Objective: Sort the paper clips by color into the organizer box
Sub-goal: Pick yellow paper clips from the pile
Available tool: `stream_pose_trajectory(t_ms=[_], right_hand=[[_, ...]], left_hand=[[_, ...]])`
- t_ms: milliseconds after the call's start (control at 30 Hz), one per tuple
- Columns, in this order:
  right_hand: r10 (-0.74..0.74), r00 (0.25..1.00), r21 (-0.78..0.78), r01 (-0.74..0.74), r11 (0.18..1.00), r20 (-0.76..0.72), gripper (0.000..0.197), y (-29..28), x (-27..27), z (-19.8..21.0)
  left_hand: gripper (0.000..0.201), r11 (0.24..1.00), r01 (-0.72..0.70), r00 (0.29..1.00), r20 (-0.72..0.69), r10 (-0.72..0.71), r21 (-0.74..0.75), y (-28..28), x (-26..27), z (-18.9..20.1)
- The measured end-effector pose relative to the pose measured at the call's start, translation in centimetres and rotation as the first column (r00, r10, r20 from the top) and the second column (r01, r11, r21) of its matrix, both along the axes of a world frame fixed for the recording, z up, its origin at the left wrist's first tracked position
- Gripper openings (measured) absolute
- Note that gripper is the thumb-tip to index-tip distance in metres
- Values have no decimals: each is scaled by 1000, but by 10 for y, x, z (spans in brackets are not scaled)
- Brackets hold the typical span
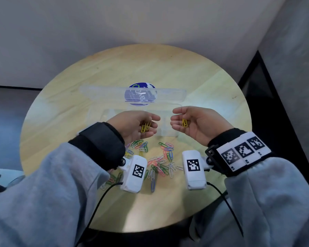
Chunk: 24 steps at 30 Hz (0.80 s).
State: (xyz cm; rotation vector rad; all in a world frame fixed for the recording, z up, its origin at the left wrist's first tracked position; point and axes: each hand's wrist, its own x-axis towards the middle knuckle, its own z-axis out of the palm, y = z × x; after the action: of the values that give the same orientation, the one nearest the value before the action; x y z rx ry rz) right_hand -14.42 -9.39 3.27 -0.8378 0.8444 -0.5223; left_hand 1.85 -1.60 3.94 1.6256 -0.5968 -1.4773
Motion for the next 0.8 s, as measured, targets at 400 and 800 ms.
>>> stream_pose_trajectory(t_ms=[400,800], right_hand=[[-167,980,92,157,983,106,29,-4,7,-6],[107,935,-317,-220,923,-338,26,2,-8,1]], left_hand=[[23,997,-31,993,-112,23,-71,-36,-18,-5],[16,967,243,905,376,-198,-76,-9,-11,-1]])
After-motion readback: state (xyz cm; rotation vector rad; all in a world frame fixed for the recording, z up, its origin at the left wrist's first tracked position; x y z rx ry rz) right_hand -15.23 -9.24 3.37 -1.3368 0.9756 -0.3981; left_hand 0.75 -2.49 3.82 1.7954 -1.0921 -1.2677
